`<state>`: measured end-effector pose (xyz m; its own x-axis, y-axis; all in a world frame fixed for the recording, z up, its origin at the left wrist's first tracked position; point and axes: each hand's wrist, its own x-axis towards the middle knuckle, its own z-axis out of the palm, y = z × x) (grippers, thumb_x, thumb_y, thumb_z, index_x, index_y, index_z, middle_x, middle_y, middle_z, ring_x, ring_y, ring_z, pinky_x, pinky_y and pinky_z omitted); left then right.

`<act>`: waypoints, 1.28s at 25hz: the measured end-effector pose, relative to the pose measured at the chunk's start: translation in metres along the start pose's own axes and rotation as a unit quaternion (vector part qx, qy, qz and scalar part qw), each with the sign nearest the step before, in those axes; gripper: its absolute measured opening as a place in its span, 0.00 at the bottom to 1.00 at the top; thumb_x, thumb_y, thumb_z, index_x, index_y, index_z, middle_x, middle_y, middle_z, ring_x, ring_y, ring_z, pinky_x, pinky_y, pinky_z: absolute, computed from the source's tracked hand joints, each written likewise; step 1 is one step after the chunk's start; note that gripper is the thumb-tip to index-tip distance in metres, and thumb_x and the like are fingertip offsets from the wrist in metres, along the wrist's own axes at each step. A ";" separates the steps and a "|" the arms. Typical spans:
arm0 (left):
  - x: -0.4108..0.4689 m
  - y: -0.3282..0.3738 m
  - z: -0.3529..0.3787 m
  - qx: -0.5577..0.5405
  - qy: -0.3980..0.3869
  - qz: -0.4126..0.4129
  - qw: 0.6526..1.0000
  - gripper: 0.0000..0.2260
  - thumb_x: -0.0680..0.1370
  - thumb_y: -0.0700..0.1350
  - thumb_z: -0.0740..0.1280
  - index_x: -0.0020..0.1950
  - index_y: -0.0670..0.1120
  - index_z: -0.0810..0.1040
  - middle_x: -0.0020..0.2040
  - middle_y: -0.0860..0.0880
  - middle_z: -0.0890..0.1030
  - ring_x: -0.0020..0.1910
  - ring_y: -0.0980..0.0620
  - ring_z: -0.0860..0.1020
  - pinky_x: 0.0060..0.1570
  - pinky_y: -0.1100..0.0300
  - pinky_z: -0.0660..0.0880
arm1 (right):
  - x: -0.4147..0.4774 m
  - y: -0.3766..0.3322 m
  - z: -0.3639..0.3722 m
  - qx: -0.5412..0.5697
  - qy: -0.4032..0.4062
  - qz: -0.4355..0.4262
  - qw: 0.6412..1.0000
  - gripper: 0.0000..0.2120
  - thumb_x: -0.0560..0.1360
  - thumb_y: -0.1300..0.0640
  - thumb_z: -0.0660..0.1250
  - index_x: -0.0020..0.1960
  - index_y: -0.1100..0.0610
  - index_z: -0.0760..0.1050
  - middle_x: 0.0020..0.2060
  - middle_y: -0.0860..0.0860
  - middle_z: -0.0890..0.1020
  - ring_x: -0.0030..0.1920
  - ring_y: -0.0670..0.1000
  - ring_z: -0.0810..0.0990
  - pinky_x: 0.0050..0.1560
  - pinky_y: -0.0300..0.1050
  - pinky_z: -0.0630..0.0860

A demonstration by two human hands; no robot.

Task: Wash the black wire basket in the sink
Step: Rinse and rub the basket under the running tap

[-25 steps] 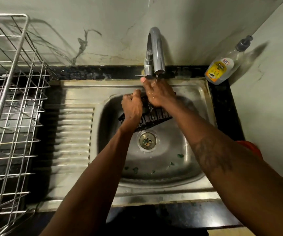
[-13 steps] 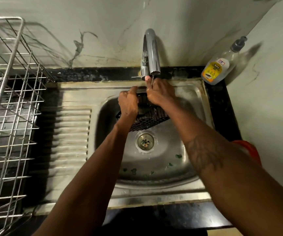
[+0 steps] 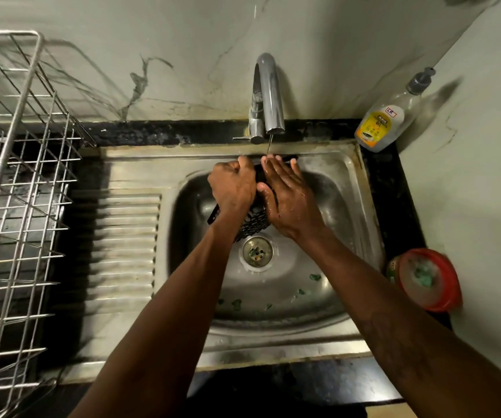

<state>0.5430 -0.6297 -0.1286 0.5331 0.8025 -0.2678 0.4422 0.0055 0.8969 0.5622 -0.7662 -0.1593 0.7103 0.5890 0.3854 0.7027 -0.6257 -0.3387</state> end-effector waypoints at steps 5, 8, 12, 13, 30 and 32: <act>-0.004 0.001 0.002 -0.011 0.018 0.009 1.000 0.18 0.76 0.50 0.67 0.27 0.46 0.75 0.26 0.50 0.78 0.24 0.52 0.77 0.31 0.55 0.80 | 0.021 -0.011 -0.034 -0.075 -0.048 0.014 0.996 0.18 0.83 0.54 0.57 0.47 0.60 0.83 0.42 0.56 0.86 0.47 0.55 0.84 0.73 0.56 0.66; -0.011 -0.004 0.000 -0.011 -0.008 0.037 0.999 0.19 0.77 0.46 0.68 0.25 0.47 0.74 0.24 0.52 0.75 0.21 0.58 0.70 0.27 0.63 0.70 | 0.047 -0.051 -0.047 0.006 -0.237 0.194 0.952 0.16 0.83 0.55 0.53 0.41 0.53 0.74 0.41 0.56 0.79 0.46 0.56 0.78 0.59 0.52 0.70; -0.009 -0.014 -0.014 -0.004 0.013 0.061 0.998 0.21 0.76 0.44 0.65 0.23 0.45 0.68 0.22 0.51 0.69 0.20 0.57 0.62 0.27 0.59 0.65 | 0.089 -0.072 -0.058 0.421 -0.241 0.530 0.696 0.18 0.84 0.51 0.55 0.61 0.61 0.76 0.59 0.62 0.81 0.64 0.62 0.78 0.53 0.47 0.75; -0.007 -0.016 -0.016 -0.001 0.010 0.064 0.998 0.21 0.76 0.44 0.65 0.22 0.45 0.68 0.21 0.52 0.68 0.20 0.57 0.61 0.27 0.58 0.64 | 0.094 -0.077 -0.060 0.464 -0.234 0.538 0.663 0.19 0.84 0.52 0.54 0.67 0.63 0.72 0.65 0.63 0.77 0.70 0.61 0.74 0.59 0.47 0.74; -0.008 -0.011 -0.027 -0.014 -0.074 0.081 0.994 0.20 0.78 0.41 0.66 0.25 0.49 0.70 0.22 0.56 0.71 0.19 0.61 0.66 0.25 0.65 0.67 | 0.043 0.016 -0.049 -0.167 -0.186 -0.302 0.920 0.19 0.83 0.48 0.53 0.62 0.54 0.78 0.53 0.50 0.85 0.50 0.54 0.81 0.63 0.55 0.68; -0.009 -0.014 -0.023 -0.026 -0.073 0.093 0.993 0.21 0.77 0.40 0.66 0.24 0.49 0.69 0.21 0.56 0.70 0.21 0.59 0.66 0.26 0.64 0.67 | 0.044 0.001 -0.040 -0.082 -0.108 -0.258 0.957 0.12 0.79 0.54 0.59 0.57 0.58 0.77 0.47 0.54 0.81 0.47 0.55 0.77 0.54 0.53 0.72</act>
<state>0.5156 -0.6235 -0.1309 0.7024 0.6978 -0.1400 0.2896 -0.1006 0.9518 0.5921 -0.7612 -0.1085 0.2758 0.9219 0.2721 0.9585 -0.2849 -0.0062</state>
